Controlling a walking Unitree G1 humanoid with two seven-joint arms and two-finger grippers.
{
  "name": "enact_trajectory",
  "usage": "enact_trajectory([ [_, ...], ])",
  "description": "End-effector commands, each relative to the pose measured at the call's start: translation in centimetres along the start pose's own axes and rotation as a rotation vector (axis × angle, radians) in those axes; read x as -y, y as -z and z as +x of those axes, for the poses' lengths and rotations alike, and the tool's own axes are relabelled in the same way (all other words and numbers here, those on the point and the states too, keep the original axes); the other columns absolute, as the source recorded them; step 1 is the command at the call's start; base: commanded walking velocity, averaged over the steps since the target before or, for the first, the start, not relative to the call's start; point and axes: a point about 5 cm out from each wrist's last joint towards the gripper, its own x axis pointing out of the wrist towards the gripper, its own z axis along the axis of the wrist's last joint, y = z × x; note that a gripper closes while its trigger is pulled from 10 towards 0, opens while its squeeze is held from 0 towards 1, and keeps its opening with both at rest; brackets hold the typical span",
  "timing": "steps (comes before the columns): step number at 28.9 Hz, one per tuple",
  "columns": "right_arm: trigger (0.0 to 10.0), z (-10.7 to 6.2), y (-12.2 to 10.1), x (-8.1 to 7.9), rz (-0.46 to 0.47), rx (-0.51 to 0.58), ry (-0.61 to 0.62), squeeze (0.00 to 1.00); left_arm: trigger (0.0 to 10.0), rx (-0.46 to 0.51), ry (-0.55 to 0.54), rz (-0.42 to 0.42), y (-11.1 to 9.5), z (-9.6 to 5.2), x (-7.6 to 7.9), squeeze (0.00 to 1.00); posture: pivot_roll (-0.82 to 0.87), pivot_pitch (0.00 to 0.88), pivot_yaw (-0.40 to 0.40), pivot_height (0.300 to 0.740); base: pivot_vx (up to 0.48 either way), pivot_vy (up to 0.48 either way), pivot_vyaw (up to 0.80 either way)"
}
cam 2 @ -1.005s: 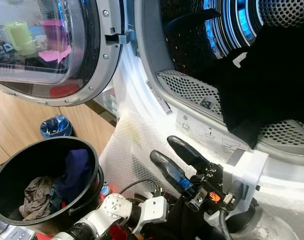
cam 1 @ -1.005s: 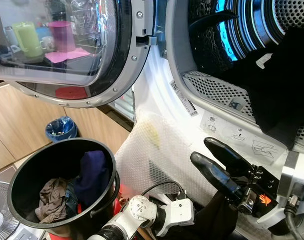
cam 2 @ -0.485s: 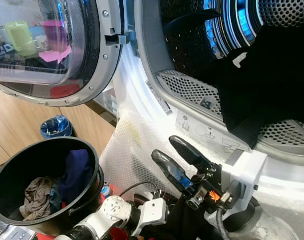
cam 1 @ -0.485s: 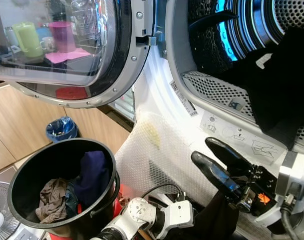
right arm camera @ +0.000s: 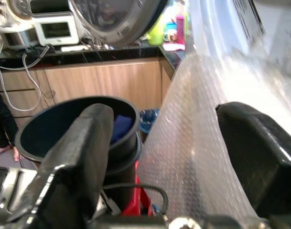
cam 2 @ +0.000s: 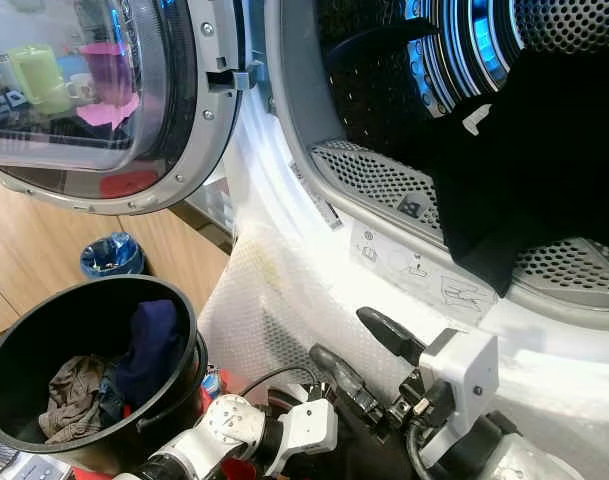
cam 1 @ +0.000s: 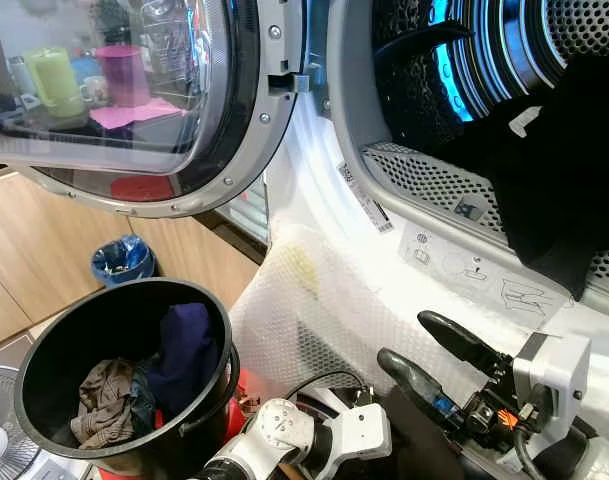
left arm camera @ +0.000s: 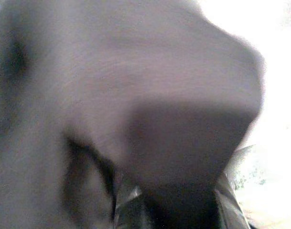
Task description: Clothes washing
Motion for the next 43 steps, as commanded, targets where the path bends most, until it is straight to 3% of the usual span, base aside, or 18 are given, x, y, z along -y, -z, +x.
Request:
enact_trajectory([
  [1, 10.0, -0.6, 0.7, 0.9, -0.033, -0.062, 0.055, 1.00, 0.0, 0.019, 0.004, 0.024, -0.5, 0.1, -0.1, 0.00, 0.06, 0.050, -0.016, 0.740, 0.000, 0.000, 0.00],
  [2, 10.0, -0.9, 1.6, 1.2, -0.052, -0.126, 0.075, 0.00, 0.0, 0.025, 0.006, 0.030, -0.7, -0.1, -0.2, 0.00, 0.06, 0.050, -0.016, 0.740, 0.000, 0.000, 0.00],
  [5, 10.0, -2.0, 4.3, 1.8, -0.087, -0.319, 0.102, 0.00, 0.0, 0.045, 0.021, 0.054, -1.5, -0.7, -0.5, 0.00, 0.06, 0.050, -0.016, 0.740, 0.000, 0.000, 0.00],
  [6, 10.0, -2.0, 4.3, 1.8, -0.087, -0.319, 0.102, 0.00, 0.0, 0.045, 0.021, 0.054, -1.5, -0.7, -0.5, 0.00, 0.06, 0.050, -0.016, 0.740, 0.000, 0.000, 0.00],
  [7, 10.0, -3.0, 6.2, 1.8, -0.093, -0.443, 0.099, 0.00, 0.0, 0.050, 0.044, 0.057, -2.1, -1.3, -0.7, 0.00, 0.07, 0.055, -0.009, 0.740, 0.000, 0.000, 0.00],
  [8, 10.0, -3.0, 6.2, 1.8, -0.093, -0.443, 0.099, 0.00, 0.0, 0.050, 0.044, 0.057, -2.1, -1.3, -0.7, 0.00, 0.07, 0.055, -0.009, 0.740, 0.000, 0.000, 0.00],
  [10, 10.0, -4.6, 9.0, 1.7, -0.063, -0.597, 0.105, 0.00, 0.0, -0.003, 0.113, 0.097, -3.1, -3.7, -1.0, 0.00, 0.08, 0.060, -0.006, 0.740, 0.000, 0.000, 0.00],
  [13, 10.0, -5.3, 10.0, 0.9, -0.009, -0.634, 0.064, 0.00, 0.0, -0.057, 0.150, 0.127, -3.8, -5.6, -1.2, 0.00, 0.10, 0.063, -0.002, 0.740, 0.000, 0.000, 0.00],
  [18, 10.0, -6.0, 10.4, 0.2, 0.012, -0.662, 0.036, 0.00, 0.0, -0.080, 0.190, 0.136, -4.7, -7.0, -1.1, 0.00, 0.11, 0.067, 0.009, 0.740, 0.000, 0.000, 0.00],
  [21, 10.0, -6.5, 9.1, -0.5, 0.028, -0.548, 0.030, 0.00, 0.0, -0.120, 0.223, 0.148, -5.6, -8.1, -0.4, 0.00, 0.10, 0.070, 0.016, 0.740, 0.000, 0.000, 0.00],
  [24, 10.0, -6.3, 7.6, -1.8, 0.070, -0.416, -0.019, 0.00, 0.0, -0.125, 0.246, 0.128, -5.7, -8.2, 0.0, 0.00, 0.09, 0.074, 0.020, 0.740, 0.000, 0.000, 0.00],
  [26, 10.0, -6.4, 7.7, -3.0, 0.097, -0.425, -0.067, 0.00, 0.0, -0.138, 0.285, 0.120, -5.6, -8.2, 0.5, 0.00, 0.09, 0.084, 0.023, 0.740, 0.000, 0.000, 0.00],
  [31, 10.0, -7.3, 10.9, -5.3, 0.163, -0.610, -0.125, 0.00, 0.0, -0.161, 0.356, 0.098, -5.3, -7.8, 1.4, 0.00, 0.06, 0.093, 0.032, 0.740, 0.000, 0.000, 0.00],
  [36, 10.0, -7.1, 12.9, -5.9, 0.214, -0.608, -0.051, 0.00, 0.0, -0.145, 0.367, 0.093, -5.5, -6.4, 1.7, 0.00, 0.06, 0.095, 0.031, 0.740, 0.000, 0.000, 0.00],
  [39, 10.0, -7.2, 14.6, -5.6, 0.239, -0.617, 0.082, 0.00, 0.0, -0.113, 0.365, 0.095, -6.1, -5.3, 1.7, 0.00, 0.05, 0.096, 0.033, 0.740, 0.000, 0.000, 0.00],
  [43, 10.0, -7.1, 15.7, -6.0, 0.295, -0.578, 0.149, 0.00, 0.0, -0.083, 0.356, 0.094, -6.5, -4.5, 1.7, 0.00, 0.04, 0.090, 0.039, 0.740, 0.000, 0.000, 0.00],
])
